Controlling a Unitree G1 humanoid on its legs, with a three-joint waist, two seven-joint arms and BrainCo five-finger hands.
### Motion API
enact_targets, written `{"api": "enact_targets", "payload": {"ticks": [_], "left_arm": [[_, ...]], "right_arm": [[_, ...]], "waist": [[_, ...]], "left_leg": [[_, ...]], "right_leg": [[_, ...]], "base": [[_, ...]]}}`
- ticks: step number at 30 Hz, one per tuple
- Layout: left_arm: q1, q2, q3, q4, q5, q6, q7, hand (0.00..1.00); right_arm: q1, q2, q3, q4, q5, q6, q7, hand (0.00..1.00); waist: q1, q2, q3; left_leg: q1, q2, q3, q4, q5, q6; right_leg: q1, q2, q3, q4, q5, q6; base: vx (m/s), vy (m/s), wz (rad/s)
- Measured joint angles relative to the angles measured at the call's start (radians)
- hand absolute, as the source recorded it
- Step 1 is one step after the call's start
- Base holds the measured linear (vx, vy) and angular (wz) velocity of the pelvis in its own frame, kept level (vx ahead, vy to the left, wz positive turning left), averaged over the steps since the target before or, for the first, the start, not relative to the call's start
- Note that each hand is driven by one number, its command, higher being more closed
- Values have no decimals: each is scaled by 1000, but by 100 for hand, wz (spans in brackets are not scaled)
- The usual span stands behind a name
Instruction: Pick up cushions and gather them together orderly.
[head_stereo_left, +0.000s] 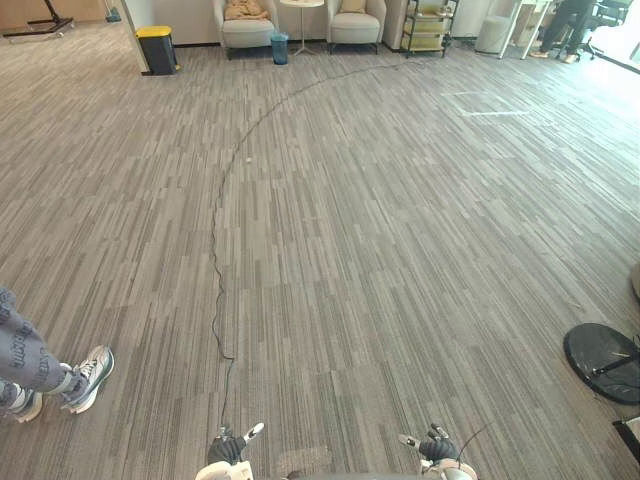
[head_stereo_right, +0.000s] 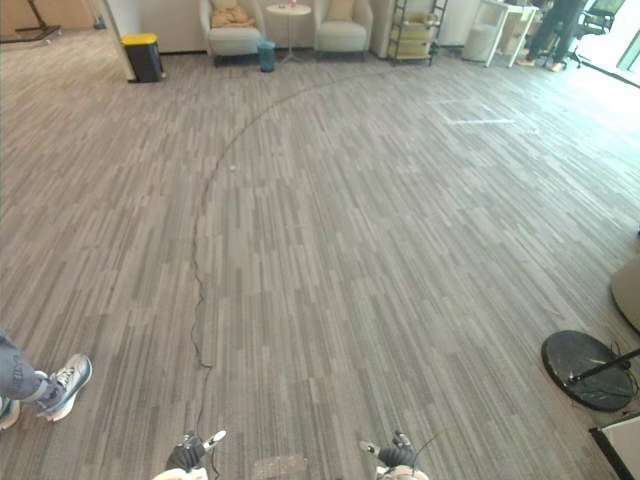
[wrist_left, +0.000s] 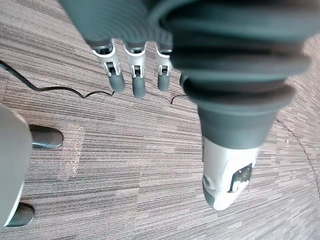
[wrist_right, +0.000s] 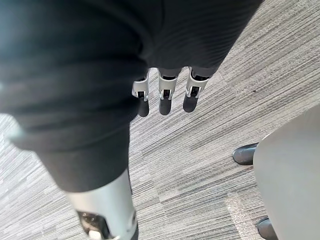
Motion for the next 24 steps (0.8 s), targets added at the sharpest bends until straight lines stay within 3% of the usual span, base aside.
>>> {"api": "enact_targets", "payload": {"ticks": [19,23,24], "left_arm": [[-20,20,-40,19,13,0,0,0],[-23,24,-37,5,13,1,1,0],[-25,32,-35,-14,11,4,1,0]], "right_arm": [[-16,-3,0,24,0,3,-1,0],[-19,-1,-1,18,6,-1,-6,0],[-19,3,-5,12,8,-1,-9,0]], "waist": [[1,-3,6],[-1,-10,22],[0,-26,33]], "left_leg": [[-6,-5,-18,1,-3,5],[-36,-2,-41,25,-27,-3],[-97,2,-30,130,-82,-4]], "right_leg": [[3,-3,-29,-7,-7,-9],[-55,-8,-54,111,-83,-16],[-82,-20,-71,160,-121,-18]], "base": [[16,-24,4],[-56,-52,25],[-36,-66,44]]}}
